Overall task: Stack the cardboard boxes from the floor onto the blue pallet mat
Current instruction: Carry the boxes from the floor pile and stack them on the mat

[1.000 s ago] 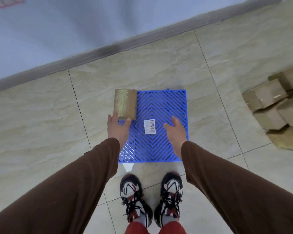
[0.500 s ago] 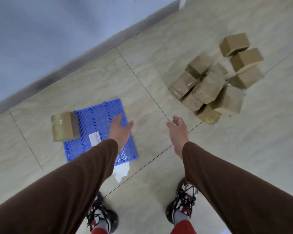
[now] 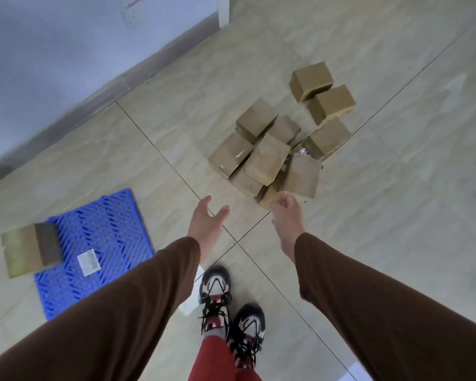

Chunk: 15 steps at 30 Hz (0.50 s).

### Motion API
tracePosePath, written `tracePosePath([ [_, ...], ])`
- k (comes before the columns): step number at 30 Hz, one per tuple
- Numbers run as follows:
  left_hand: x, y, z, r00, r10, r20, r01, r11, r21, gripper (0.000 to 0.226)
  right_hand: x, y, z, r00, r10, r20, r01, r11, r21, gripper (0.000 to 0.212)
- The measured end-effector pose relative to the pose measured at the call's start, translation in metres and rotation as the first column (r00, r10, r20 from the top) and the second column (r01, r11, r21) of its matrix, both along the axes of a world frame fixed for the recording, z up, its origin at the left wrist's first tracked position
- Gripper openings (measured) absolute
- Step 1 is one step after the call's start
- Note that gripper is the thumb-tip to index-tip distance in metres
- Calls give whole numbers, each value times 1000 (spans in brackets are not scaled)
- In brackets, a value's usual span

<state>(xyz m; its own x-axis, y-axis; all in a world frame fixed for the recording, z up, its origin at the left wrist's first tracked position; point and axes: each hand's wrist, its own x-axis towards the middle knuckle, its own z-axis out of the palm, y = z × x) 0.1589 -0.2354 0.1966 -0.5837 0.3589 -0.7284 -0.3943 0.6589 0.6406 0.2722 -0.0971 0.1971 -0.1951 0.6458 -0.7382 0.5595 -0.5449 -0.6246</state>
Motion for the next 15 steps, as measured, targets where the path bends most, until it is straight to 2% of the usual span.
tracePosePath([
  [5,-14,47,-7,998,-59,9,59,998,16,65,-9,57,-9,1000,-29,-11,29,1000,2,42],
  [9,-19,73,-18,998,-52,30,53,998,-30,64,-17,110,-20,1000,-29,7,29,999,33,29],
  [11,-23,83,-28,999,-15,50,18,997,-74,63,-19,143,-25,999,18,26,-20,998,62,25],
  [15,-38,95,-52,994,108,-25,-111,974,-197,64,-29,211,-42,970,218,107,-235,956,179,47],
])
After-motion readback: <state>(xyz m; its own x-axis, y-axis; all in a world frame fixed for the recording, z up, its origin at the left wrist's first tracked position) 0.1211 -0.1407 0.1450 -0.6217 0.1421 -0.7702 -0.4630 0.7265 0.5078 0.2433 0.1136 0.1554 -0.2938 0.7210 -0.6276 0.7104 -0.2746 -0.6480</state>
